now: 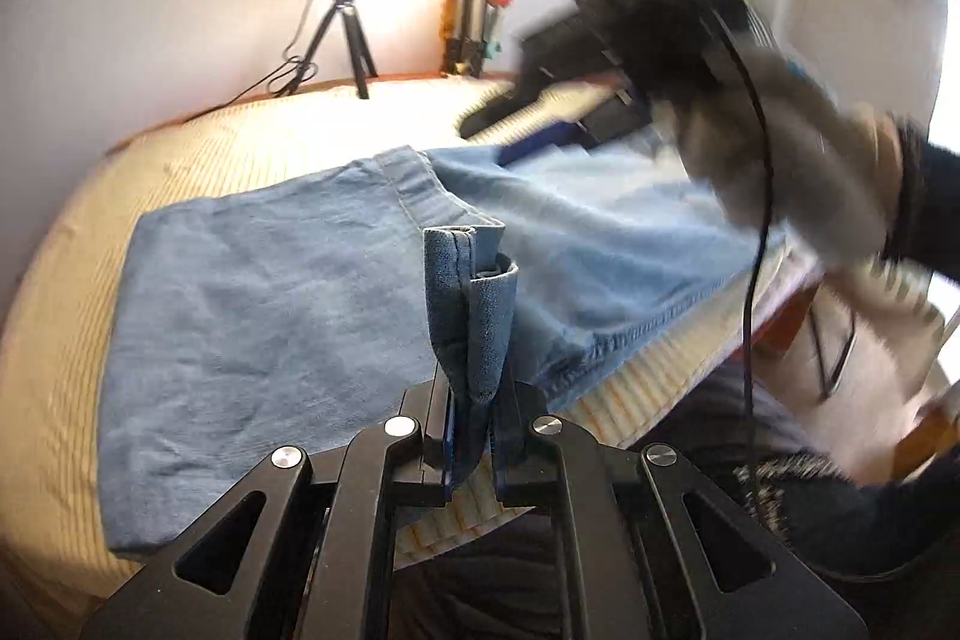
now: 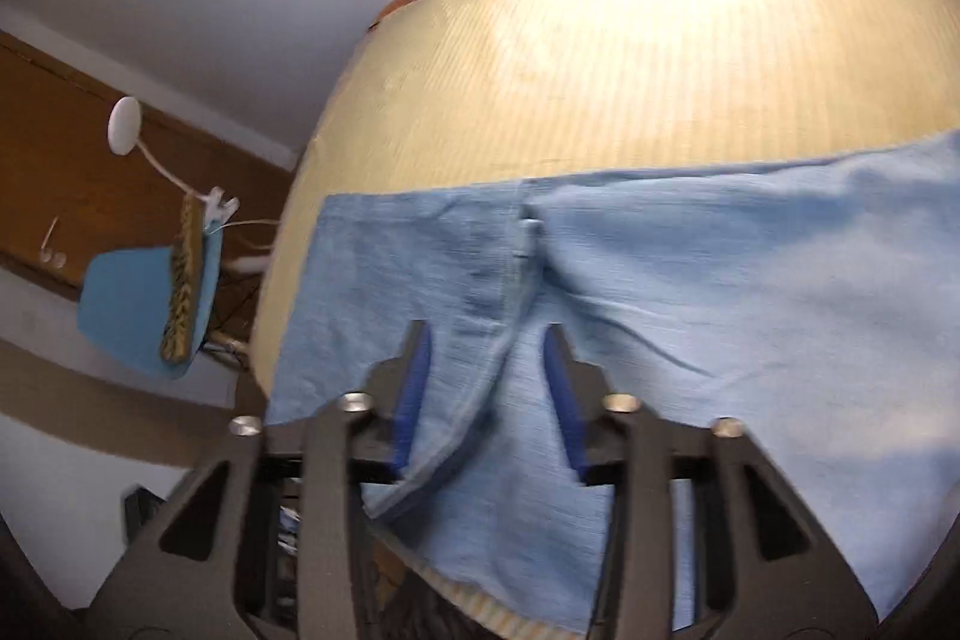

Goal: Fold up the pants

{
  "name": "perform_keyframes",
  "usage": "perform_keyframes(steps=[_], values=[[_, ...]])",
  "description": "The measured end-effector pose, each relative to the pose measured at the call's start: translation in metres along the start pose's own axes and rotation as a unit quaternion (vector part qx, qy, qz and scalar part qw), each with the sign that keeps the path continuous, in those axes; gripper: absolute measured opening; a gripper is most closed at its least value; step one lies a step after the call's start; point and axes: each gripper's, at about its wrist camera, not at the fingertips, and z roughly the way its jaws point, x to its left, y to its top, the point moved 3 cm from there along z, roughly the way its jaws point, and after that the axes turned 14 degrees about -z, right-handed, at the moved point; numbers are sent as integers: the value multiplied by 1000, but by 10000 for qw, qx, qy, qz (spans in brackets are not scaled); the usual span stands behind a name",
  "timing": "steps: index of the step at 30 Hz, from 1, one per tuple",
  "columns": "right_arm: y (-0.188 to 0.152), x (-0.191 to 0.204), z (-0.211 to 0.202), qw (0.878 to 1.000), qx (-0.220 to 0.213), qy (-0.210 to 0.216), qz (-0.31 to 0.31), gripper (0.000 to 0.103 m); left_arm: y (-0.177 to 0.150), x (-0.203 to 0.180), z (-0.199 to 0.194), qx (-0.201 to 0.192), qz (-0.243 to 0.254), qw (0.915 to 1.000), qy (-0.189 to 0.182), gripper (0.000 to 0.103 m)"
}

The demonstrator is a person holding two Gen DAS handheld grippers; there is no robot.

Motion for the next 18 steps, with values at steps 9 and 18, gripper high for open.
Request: perform_keyframes(steps=[9,18], values=[[-4,2,32,9946,115,833,611,69,21,16,-18,-328,-526,9981,-43,7],[10,21,67,9969,174,479,604,23,18,3,-17,-258,-407,9988,-74,7]])
